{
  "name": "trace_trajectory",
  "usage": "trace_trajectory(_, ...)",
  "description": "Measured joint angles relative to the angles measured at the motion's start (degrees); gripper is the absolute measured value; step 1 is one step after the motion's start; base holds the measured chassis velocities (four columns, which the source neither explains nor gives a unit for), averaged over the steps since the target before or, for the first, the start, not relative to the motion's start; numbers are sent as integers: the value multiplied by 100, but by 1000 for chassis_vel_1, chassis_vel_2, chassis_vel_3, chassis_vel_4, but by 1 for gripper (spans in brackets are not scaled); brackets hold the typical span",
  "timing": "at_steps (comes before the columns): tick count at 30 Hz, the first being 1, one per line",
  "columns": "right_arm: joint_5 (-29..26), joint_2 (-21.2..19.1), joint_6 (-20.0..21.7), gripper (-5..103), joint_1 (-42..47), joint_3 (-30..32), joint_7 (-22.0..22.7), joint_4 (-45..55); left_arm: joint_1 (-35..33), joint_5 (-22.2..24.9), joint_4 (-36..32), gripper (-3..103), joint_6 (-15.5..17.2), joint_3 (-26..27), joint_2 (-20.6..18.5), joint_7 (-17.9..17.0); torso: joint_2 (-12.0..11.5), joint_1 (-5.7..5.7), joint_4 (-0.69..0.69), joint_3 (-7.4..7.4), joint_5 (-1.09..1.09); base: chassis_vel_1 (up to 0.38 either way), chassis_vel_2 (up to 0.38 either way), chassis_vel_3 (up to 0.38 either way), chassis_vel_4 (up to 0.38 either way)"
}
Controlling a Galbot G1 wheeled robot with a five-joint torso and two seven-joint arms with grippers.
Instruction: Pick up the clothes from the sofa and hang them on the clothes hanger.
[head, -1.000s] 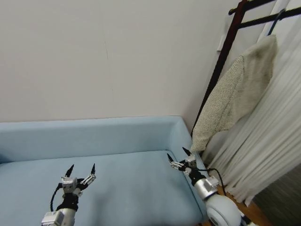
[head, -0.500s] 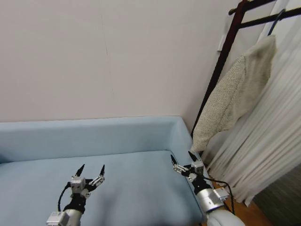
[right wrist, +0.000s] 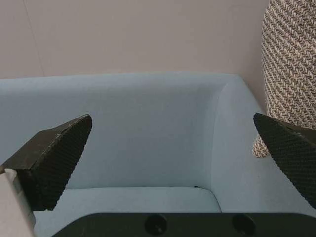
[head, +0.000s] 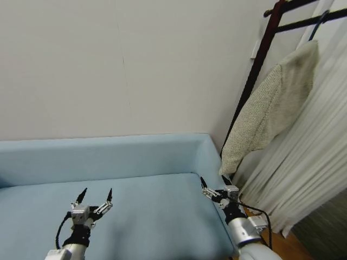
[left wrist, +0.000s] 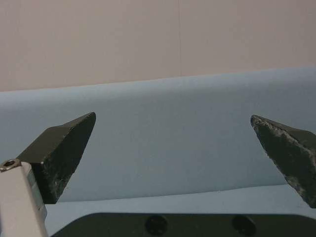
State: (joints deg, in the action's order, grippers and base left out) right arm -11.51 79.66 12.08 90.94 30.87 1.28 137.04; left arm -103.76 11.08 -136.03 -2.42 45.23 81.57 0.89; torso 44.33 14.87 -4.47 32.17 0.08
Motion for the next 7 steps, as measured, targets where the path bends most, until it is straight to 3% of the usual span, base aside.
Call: trace_trajectory(7,-11,-16,1,100,-12,-2,4,0,6,28,-12,100,52,8,-19,17,0,0,0,0,0,0,0,0,0)
